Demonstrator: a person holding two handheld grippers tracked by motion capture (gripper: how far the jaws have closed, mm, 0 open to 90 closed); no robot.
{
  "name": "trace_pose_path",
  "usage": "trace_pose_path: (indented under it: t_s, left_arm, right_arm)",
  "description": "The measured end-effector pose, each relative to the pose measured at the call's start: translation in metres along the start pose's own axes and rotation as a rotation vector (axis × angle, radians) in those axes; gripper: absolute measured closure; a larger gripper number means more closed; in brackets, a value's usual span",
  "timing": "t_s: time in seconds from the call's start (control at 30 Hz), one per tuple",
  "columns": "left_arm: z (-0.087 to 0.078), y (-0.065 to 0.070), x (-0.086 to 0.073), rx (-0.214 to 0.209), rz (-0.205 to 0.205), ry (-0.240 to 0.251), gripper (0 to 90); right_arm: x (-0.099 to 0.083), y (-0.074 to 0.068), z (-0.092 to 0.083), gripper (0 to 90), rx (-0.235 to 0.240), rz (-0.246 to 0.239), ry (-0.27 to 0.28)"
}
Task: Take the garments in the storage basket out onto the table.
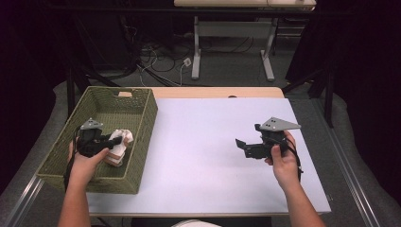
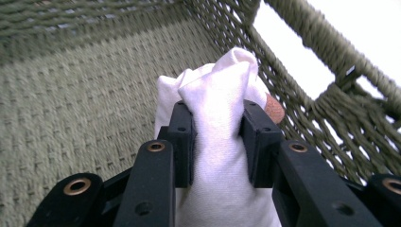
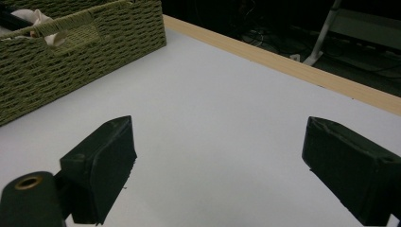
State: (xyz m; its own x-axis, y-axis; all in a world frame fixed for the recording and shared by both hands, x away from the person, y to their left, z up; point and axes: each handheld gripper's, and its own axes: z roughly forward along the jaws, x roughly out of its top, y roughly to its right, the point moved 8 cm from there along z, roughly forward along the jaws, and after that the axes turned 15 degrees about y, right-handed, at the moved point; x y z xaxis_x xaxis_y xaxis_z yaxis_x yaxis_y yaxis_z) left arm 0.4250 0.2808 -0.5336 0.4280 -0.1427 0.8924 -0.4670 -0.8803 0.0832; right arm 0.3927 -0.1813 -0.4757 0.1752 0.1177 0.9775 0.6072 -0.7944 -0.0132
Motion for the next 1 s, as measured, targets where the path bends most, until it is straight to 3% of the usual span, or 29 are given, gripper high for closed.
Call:
trace_pose_path:
  t_s: [0.03,0.17,0.4,1.0]
  left_arm:
    - [-0.001,-0.002,0.002,0.005,0.013,0.007,68.8]
    - [-0.005,-0.002,0.008,0.017,-0.006,0.061,68.8]
    - [-0.013,-0.003,0.016,0.026,-0.029,0.107,68.8]
    - [-0.040,0.005,0.049,0.064,-0.056,0.323,68.8]
  right_arm:
    - [0.000,0.000,0.000,9.9,0.000,0.000,0.000]
    - [0.000,0.000,0.000,10.0,0.001,-0.005,0.001]
    - [0.001,0.000,0.000,10.0,0.003,-0.006,0.003]
    - [0.001,-0.001,0.000,10.0,0.003,-0.007,0.006]
